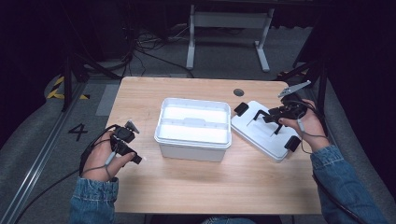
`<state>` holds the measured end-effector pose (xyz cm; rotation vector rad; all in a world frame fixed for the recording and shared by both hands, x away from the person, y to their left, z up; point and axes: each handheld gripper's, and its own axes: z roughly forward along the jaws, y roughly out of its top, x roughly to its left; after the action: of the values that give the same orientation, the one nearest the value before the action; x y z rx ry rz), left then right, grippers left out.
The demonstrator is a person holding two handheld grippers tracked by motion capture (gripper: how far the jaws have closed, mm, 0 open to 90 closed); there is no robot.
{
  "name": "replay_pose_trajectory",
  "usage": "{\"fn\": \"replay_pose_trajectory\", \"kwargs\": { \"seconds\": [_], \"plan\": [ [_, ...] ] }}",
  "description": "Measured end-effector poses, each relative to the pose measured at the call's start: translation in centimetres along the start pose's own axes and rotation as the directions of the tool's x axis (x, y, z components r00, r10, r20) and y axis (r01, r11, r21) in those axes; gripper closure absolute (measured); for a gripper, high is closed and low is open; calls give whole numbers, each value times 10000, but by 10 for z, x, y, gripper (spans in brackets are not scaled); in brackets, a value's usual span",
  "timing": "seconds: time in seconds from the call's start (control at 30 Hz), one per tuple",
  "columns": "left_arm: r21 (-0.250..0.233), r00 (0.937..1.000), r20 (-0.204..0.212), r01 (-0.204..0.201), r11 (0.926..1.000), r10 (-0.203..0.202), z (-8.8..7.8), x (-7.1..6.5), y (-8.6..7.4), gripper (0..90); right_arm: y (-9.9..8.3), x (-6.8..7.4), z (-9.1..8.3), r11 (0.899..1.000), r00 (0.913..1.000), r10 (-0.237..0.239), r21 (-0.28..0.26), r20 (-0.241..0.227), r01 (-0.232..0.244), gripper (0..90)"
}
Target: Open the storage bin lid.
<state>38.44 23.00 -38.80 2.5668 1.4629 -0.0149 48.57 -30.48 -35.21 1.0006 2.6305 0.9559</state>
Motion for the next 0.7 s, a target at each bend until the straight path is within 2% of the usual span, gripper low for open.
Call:
{"fn": "replay_pose_trajectory", "kwargs": {
  "seconds": [0.17, 0.37, 0.57, 0.7],
  "plan": [
    [-1, 10000, 17, 59, 10000, -59, -1, -1, -1, 355, 3, 32, -9, 9981, 9971, -605, -145, -456, 599, 513],
    [4, 10000, -1, 25, 10000, -25, -1, -1, -1, 355, -1, 62, -10, 9953, 9899, -971, -65, -1031, 970, 521],
    [-8, 10000, -24, 24, 10000, -24, -1, -1, 0, 355, -11, 84, -2, 9938, 9814, -1102, 3, -1569, 1116, 526],
    [-18, 10000, -6, -9, 10000, 9, 0, -2, 0, 354, -17, 96, 7, 9921, 9766, -1224, 70, -1770, 1256, 525]
  ]
}}
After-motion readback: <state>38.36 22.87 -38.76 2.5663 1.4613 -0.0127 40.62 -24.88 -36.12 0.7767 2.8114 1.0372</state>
